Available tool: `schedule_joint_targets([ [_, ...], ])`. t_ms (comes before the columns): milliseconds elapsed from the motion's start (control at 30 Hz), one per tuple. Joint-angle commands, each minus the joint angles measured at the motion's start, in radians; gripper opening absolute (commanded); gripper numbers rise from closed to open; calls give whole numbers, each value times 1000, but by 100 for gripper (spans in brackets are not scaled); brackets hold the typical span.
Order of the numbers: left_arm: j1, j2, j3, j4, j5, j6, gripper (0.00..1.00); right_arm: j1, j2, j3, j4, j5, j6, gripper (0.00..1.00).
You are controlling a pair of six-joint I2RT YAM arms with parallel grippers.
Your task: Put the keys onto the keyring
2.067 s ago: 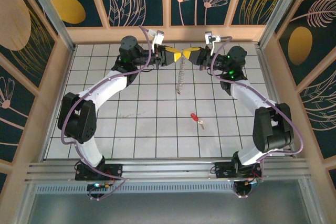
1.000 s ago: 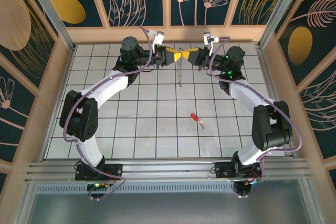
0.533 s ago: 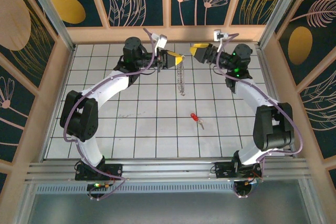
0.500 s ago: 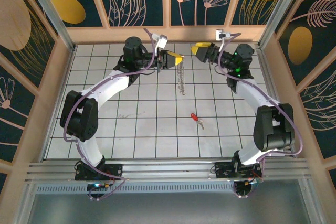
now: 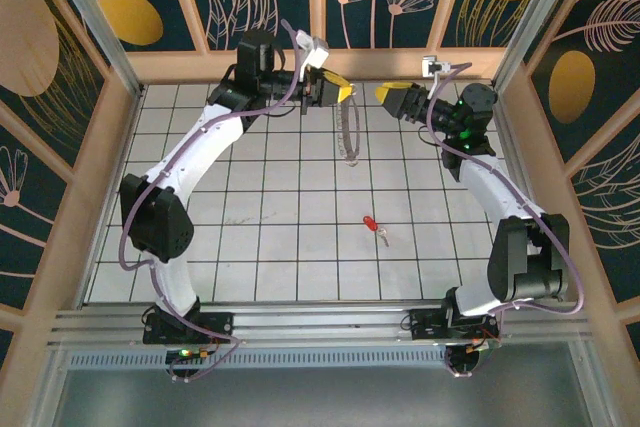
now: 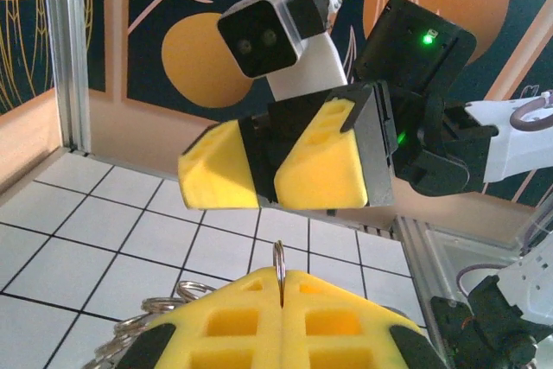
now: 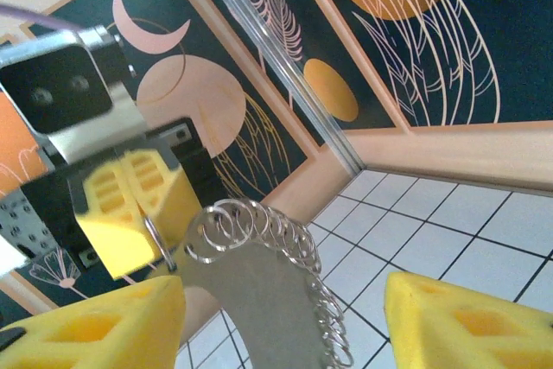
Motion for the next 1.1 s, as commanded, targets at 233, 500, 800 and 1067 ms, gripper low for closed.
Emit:
schedule_joint_targets([
  [233, 27, 60, 175, -198, 151, 104, 0, -6, -39, -14, 66, -130, -48, 43],
  [500, 28, 67, 173, -181, 217, 76, 0, 8, -32, 58, 57, -214, -70, 44],
  [800, 28, 77, 144, -99, 257, -3, 0, 55, -14, 135, -24, -225, -139, 44],
  [1067, 28, 80, 122, -68, 272, -31, 0, 79, 17, 181, -24, -228, -142, 43],
])
